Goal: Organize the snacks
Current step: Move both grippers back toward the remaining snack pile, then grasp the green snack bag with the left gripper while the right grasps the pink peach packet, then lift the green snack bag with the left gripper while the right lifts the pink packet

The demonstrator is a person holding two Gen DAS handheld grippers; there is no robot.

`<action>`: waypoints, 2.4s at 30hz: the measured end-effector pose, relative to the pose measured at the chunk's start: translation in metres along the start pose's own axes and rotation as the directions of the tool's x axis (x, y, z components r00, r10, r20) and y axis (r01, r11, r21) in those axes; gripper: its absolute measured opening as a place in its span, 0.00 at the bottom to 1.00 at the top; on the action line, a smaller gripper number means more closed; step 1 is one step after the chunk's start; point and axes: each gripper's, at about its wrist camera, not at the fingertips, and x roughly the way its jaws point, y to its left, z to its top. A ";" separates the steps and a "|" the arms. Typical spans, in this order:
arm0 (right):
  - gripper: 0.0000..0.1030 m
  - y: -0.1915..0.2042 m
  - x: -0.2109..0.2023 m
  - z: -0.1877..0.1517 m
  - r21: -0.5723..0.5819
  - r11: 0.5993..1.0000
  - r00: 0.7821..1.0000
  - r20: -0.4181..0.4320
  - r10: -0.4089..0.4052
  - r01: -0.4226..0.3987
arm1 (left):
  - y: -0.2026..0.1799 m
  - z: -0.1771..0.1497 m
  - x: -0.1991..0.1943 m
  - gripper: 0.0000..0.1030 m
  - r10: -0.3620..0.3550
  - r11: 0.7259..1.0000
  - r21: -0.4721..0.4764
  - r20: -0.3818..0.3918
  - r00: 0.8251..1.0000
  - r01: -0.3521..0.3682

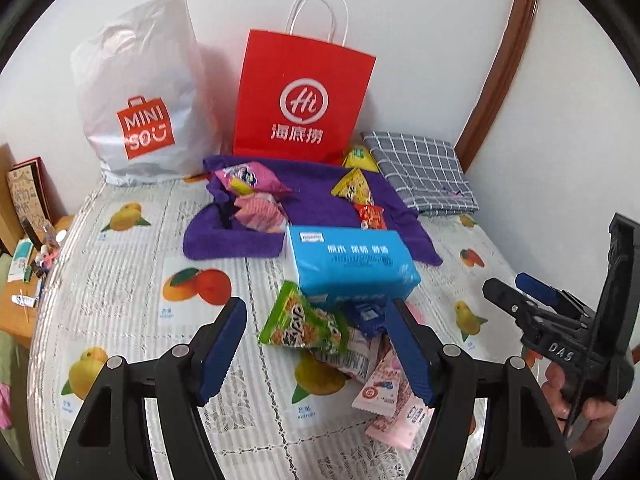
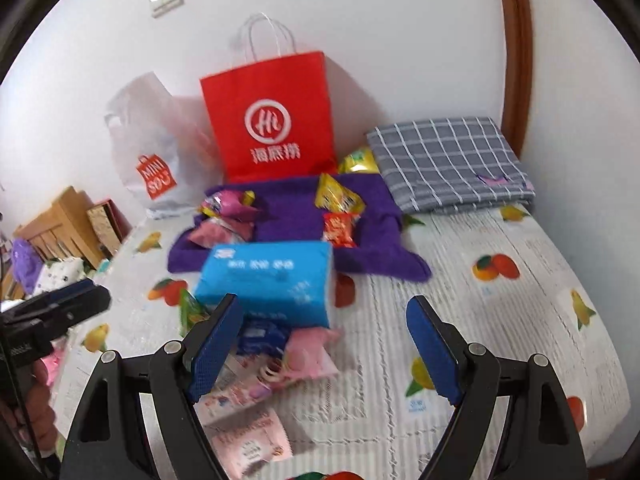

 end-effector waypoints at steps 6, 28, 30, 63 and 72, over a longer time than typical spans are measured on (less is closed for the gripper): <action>0.81 0.000 0.017 -0.023 0.001 1.000 0.998 -0.050 0.024 -0.024 | 0.008 -0.007 0.012 0.68 0.002 1.000 -0.021 -0.026 1.000 -0.003; 0.48 0.020 0.113 -0.042 -0.068 0.991 0.968 -0.232 0.094 -0.113 | 0.033 -0.006 0.059 0.68 0.052 0.997 -0.047 -0.122 0.991 -0.058; 0.48 0.018 0.113 -0.044 -0.078 0.990 0.967 -0.237 0.097 -0.118 | 0.028 -0.006 0.068 0.68 0.040 0.998 -0.041 -0.134 0.990 -0.046; 0.43 0.003 0.079 -0.064 -0.132 0.990 0.984 -0.174 0.026 -0.050 | 0.014 -0.021 0.088 0.34 -0.022 1.000 -0.009 -0.193 0.981 0.021; 0.43 0.014 0.050 -0.054 -0.121 0.991 0.991 -0.128 0.040 -0.055 | 0.015 -0.021 0.054 0.33 -0.034 0.999 -0.005 -0.141 0.989 0.034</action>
